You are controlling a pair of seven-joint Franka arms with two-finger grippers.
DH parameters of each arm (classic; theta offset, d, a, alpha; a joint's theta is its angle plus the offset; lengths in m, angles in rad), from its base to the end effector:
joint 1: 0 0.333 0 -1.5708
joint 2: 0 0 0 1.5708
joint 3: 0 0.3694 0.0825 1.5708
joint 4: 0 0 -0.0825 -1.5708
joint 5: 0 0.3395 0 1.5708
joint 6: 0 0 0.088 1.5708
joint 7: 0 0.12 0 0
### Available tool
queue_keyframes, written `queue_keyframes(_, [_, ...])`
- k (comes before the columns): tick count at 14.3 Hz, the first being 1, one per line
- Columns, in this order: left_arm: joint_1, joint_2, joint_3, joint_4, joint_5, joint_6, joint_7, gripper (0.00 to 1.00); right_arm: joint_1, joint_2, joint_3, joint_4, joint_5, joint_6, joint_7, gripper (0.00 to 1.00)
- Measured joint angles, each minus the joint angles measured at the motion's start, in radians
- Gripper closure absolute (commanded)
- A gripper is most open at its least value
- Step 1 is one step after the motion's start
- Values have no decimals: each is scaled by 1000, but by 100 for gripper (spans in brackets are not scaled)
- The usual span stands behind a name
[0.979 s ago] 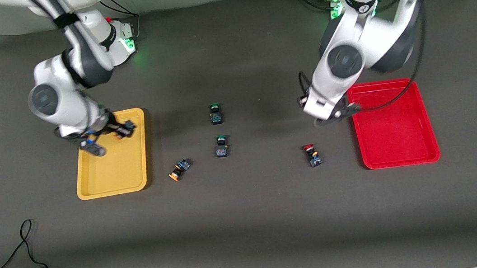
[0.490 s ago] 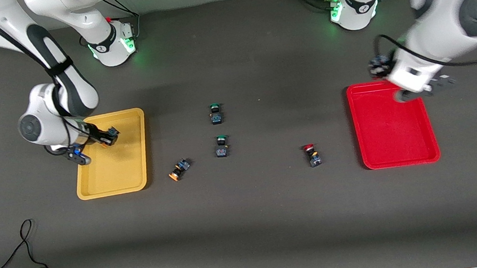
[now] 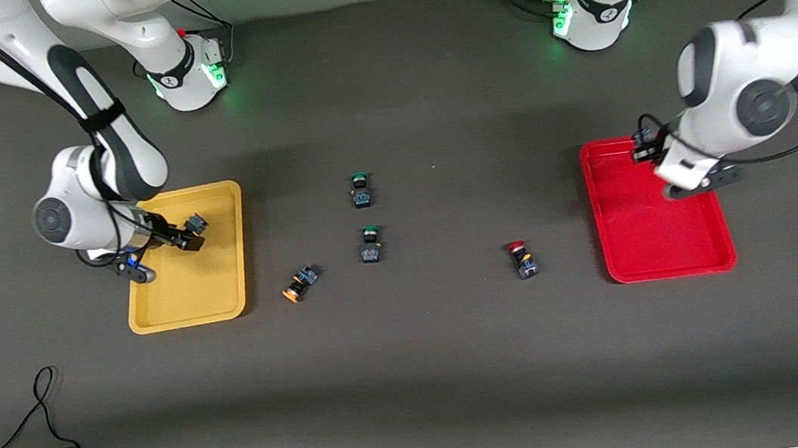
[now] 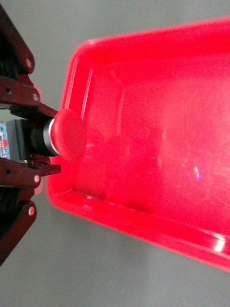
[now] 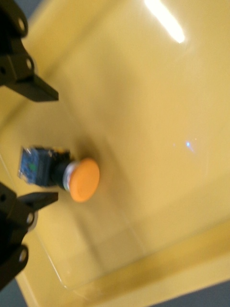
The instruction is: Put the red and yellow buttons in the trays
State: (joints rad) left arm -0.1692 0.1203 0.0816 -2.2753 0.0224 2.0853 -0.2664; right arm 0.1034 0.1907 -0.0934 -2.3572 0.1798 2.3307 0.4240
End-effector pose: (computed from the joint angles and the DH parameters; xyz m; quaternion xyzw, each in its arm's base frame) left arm 0.4627 -0.0398 0.3556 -0.9845 -0.0817 0.1495 0.0406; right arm 0.4697 0.0098 0.3092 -0.9554 0.2708 0.1151 0.0250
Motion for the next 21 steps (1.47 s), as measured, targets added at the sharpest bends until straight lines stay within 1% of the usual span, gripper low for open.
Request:
queue_keyframes(1, [3, 46, 0, -11, 1, 58, 0, 100, 3, -23, 14, 49, 3, -46, 14, 0])
queue_keyframes(3, [17, 120, 1, -31, 2, 160, 12, 100, 9, -35, 77, 172, 8, -119, 108, 0])
queue_keyframes(4, [23, 145, 1, -39, 2, 193, 17, 93, 14, -21, 118, 234, 9, -136, 165, 0])
queue_keyframes(5, [25, 161, 1, -44, 2, 209, 20, 71, 18, 11, 163, 293, 9, -143, 220, 0])
queue_keyframes(6, [26, 167, 1, -45, 2, 211, 21, 24, 24, 59, 207, 351, 9, -145, 278, 0])
queue_keyframes(7, [26, 168, 0, -45, 2, 211, 22, 1, 35, 119, 244, 407, 9, -145, 339, 0])
queue_keyframes(8, [26, 166, 0, -44, 2, 208, 22, 1, 52, 183, 265, 458, 6, -142, 397, 0])
queue_keyframes(10, [26, 146, -1, -35, 1, 173, 23, 1, 78, 304, 283, 536, -15, -124, 468, 0])
queue_keyframes(12, [26, 90, -6, 12, 0, 53, 23, 1, 85, 399, 288, 566, -55, -78, 480, 0])
queue_keyframes(13, [25, 55, -10, 55, -2, -34, 24, 1, 87, 439, 289, 569, -77, -50, 490, 11])
queue_keyframes(14, [24, 18, -13, 118, -8, -142, 24, 1, 89, 472, 289, 570, -90, -26, 504, 41])
queue_keyframes(15, [22, -13, -21, 201, -25, -258, 24, 1, 88, 496, 289, 574, -96, -12, 509, 76])
queue_keyframes(16, [21, -32, -33, 297, -49, -366, 23, 1, 86, 509, 288, 581, -97, -10, 512, 100])
queue_keyframes(18, [16, -33, -72, 479, -70, -514, 21, 1, 81, 507, 288, 598, -97, -14, 518, 100])
queue_keyframes(19, [14, -15, -99, 562, -75, -554, 11, 1, 75, 506, 287, 606, -97, -14, 518, 100])
queue_keyframes(21, [12, 50, -160, 691, -79, -574, -60, 1, 53, 499, 287, 619, -97, -49, 516, 100])
